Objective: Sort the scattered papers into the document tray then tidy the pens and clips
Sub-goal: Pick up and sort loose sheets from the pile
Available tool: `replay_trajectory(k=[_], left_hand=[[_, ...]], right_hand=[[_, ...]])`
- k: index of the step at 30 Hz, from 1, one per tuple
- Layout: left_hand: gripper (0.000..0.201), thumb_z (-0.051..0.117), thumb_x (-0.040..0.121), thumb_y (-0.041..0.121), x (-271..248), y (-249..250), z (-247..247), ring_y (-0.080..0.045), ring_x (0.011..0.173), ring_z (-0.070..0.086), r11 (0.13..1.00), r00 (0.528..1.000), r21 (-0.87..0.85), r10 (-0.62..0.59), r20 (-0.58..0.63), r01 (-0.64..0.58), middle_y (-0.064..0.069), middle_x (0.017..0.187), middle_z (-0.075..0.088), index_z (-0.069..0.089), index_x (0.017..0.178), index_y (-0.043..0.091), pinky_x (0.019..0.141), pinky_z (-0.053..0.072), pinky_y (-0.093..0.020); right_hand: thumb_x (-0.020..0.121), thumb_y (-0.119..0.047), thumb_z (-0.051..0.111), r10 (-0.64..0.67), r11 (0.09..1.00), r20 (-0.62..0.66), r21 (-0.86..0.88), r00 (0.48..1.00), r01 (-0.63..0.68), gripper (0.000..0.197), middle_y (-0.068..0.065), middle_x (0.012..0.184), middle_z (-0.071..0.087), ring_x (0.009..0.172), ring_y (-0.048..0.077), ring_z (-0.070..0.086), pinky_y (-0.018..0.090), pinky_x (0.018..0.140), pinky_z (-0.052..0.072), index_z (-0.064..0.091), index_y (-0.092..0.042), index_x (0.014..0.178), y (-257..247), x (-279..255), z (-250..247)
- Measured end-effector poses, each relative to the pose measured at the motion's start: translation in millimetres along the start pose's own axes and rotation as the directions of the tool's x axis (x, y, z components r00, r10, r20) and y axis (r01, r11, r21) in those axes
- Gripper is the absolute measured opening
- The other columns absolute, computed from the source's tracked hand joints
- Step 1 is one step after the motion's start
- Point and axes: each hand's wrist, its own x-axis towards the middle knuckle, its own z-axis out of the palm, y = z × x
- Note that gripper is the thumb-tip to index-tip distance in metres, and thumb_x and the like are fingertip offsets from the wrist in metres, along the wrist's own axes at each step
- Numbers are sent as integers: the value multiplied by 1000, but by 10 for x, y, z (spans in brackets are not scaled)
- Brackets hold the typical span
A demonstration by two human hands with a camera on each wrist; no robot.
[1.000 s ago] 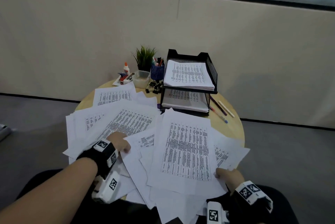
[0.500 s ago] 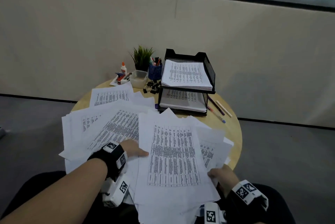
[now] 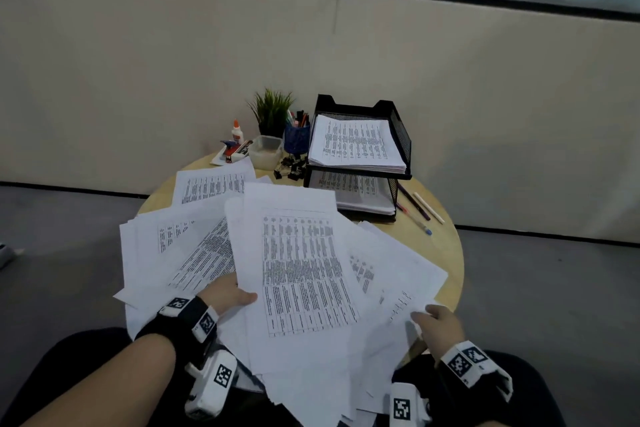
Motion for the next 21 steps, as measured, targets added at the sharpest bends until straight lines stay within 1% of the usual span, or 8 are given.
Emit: replay_trajectory(k=[4, 6, 10, 13, 15, 18, 20, 21], left_hand=[[56, 67, 85, 15, 9, -147, 2, -27, 126, 48, 995, 999, 97, -35, 13, 33, -11, 138, 51, 46, 136, 4, 108, 35, -38], [62, 68, 82, 21, 19, -149, 27, -28, 126, 47, 996, 999, 87, -38, 26, 36, -12, 138, 51, 44, 137, 4, 108, 36, -39], [52, 64, 87, 14, 75, -169, 63, -28, 124, 50, 991, 995, 99, -84, -45, 88, -12, 135, 52, 46, 135, 2, 102, 39, -32], [51, 62, 89, 16, 54, -167, 102, -26, 126, 48, 989, 994, 114, -85, -69, 93, -11, 137, 51, 45, 136, 2, 103, 37, -30], [52, 63, 88, 14, 72, -179, 105, -28, 126, 49, 990, 992, 96, -92, -91, 101, -14, 136, 51, 46, 135, 0, 105, 38, -33], [52, 70, 81, 8, 101, -210, 99, -32, 119, 54, 995, 985, 18, -97, -145, 100, -19, 130, 56, 50, 129, -3, 99, 44, -35], [53, 66, 85, 9, 95, -211, 116, -31, 125, 50, 996, 992, 45, -74, -107, 79, -18, 135, 52, 46, 133, -3, 105, 39, -37], [53, 63, 87, 11, 93, -209, 126, -30, 127, 47, 996, 994, 60, -62, -90, 68, -16, 138, 50, 45, 135, -2, 108, 36, -37]], right_hand=[[86, -19, 61, 57, 998, 47, -5, 997, -56, 63, 16, 142, 42, 121, 34, 50, 43, 102, 42, 35, -4, 141, -45, -6, 79], [86, -17, 61, 97, 995, 37, -12, 995, -97, 67, 17, 138, 44, 119, 34, 50, 41, 97, 44, 30, -2, 143, -85, -4, 80], [83, -15, 65, 171, 984, 12, -51, 985, -170, 52, 16, 98, 54, 91, 31, 54, 35, 81, 46, 46, 8, 124, -177, -3, 103], [77, -20, 68, 180, 979, -9, -98, 984, -180, 52, 18, 103, 59, 93, 31, 58, 35, 78, 47, 52, 6, 118, -246, -3, 218], [74, -14, 68, 205, 974, -19, -89, 979, -206, 52, 19, 102, 57, 87, 30, 55, 33, 69, 42, 47, 6, 118, -274, 25, 269], [78, -6, 65, 225, 974, -19, -23, 974, -225, 52, 20, 105, 57, 85, 29, 52, 31, 69, 40, 42, 7, 123, -325, -13, 250], [81, -2, 63, 190, 982, -29, 17, 981, -190, 47, 18, 97, 54, 83, 29, 51, 30, 67, 40, 43, 10, 122, -278, 7, 206], [82, -1, 61, 153, 988, -42, 20, 987, -153, 38, 15, 91, 54, 78, 28, 51, 30, 65, 40, 48, 10, 115, -244, -16, 183]])
